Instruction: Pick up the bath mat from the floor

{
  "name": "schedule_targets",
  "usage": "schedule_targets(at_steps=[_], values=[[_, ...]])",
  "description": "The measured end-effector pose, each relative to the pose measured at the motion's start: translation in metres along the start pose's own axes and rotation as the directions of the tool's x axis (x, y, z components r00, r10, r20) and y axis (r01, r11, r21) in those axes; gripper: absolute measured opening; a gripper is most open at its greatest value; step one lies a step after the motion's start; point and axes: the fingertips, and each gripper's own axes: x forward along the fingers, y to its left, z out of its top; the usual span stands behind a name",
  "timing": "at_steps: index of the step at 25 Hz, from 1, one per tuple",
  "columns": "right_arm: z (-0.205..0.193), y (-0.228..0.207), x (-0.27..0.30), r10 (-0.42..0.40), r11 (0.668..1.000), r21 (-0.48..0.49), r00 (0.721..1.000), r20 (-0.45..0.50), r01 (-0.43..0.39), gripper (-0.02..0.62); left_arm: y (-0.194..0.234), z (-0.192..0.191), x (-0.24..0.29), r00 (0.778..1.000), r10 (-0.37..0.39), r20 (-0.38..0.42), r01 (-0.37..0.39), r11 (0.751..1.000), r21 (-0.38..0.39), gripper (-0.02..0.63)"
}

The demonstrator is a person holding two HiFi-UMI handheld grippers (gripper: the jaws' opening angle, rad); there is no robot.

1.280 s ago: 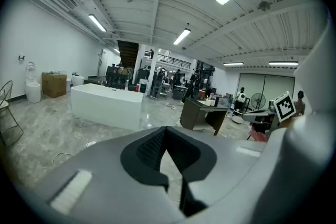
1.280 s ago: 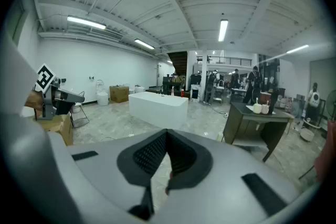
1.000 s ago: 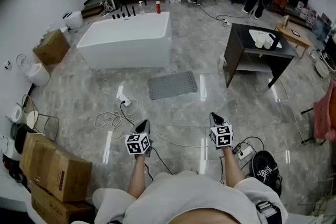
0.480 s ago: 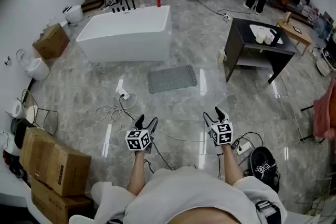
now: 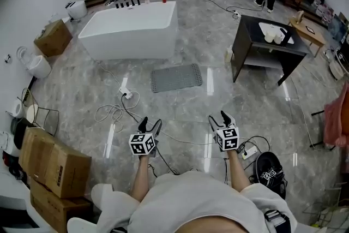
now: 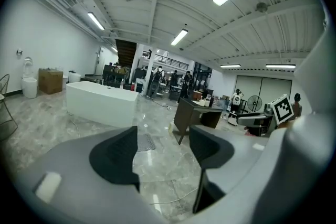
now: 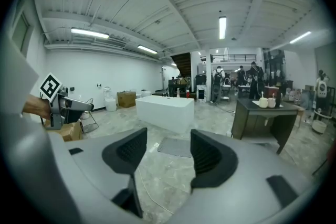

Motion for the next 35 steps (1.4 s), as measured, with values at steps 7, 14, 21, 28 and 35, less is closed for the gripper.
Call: schedule_targets(at_steps=[7, 14, 21, 28, 35], values=[[-0.001, -0.014, 0.004, 0.025, 1.0, -0.015, 1.0, 0.0, -0.025, 0.244, -0.021, -0.009, 0.01, 1.0, 0.003, -0.017, -0.003, 1.0, 0.012, 0.299], [-0.002, -0.026, 0.02, 0.03, 0.999, -0.02, 0.999, -0.01, -0.03, 0.244, -0.018, -0.004, 0.026, 1.0, 0.01, -0.02, -0.009, 1.0, 0.016, 0.298], [0.007, -0.039, 0.052, 0.017, 1.0, -0.024, 1.0, -0.014, -0.018, 0.244, 0.0, 0.006, 0.058, 1.0, 0.008, -0.027, -0.008, 1.0, 0.014, 0.298], [0.015, -0.056, 0.105, -0.015, 1.0, -0.021, 0.999, -0.035, 0.014, 0.244, 0.031, 0.022, 0.114, 0.999, -0.019, -0.031, 0.019, 1.0, 0.004, 0.298], [0.046, -0.062, 0.176, -0.034, 0.999, -0.012, 0.998, -0.052, 0.034, 0.244, 0.082, 0.053, 0.168, 0.998, -0.037, -0.046, 0.036, 0.999, -0.016, 0.298]])
